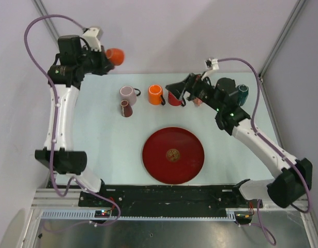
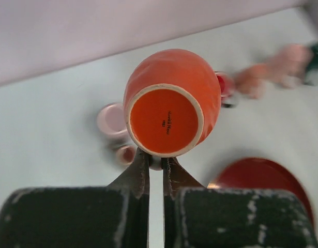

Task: Turn the mug right side up

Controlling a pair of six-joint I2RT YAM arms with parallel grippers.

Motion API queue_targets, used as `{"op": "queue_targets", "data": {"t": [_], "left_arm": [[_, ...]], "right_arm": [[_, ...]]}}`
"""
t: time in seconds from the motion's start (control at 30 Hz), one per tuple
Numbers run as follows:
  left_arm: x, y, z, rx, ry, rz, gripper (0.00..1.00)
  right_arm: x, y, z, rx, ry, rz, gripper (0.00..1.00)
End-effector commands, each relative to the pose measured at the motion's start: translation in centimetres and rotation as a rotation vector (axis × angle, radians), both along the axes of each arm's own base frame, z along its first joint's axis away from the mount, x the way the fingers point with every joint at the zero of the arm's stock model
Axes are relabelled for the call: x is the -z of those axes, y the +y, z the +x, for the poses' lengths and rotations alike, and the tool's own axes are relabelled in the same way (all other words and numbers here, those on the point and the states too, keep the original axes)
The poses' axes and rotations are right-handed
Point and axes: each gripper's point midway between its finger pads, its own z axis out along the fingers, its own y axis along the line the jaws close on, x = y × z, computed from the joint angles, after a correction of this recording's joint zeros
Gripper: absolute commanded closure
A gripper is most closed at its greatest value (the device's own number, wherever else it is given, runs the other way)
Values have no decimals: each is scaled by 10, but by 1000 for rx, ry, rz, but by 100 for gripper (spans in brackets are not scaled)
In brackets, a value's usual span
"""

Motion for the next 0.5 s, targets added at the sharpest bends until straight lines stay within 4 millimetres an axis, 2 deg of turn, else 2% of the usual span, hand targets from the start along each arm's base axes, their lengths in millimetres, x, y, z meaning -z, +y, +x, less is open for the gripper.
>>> {"op": "queue_targets", "data": {"t": [0.0,0.1,0.17,0.3,0.47], "left_arm": [[-27,-89,-56,322,17,-183,100],[-42,-123,-81,439,7,-223,100],[-48,-139,-94,495,4,-236,100],[-49,-160,-107,565,16,-249,100],[-48,-175,-111,607,20,-249,100]], "right_arm": [[-89,40,-22,-258,-93,290,1],[-107,53,-29,-348,-120,352,3],[-111,58,-28,-365,-119,369,4],[-112,63,-26,-382,-104,397,6],[-107,71,-24,-416,-54,433,12]]}}
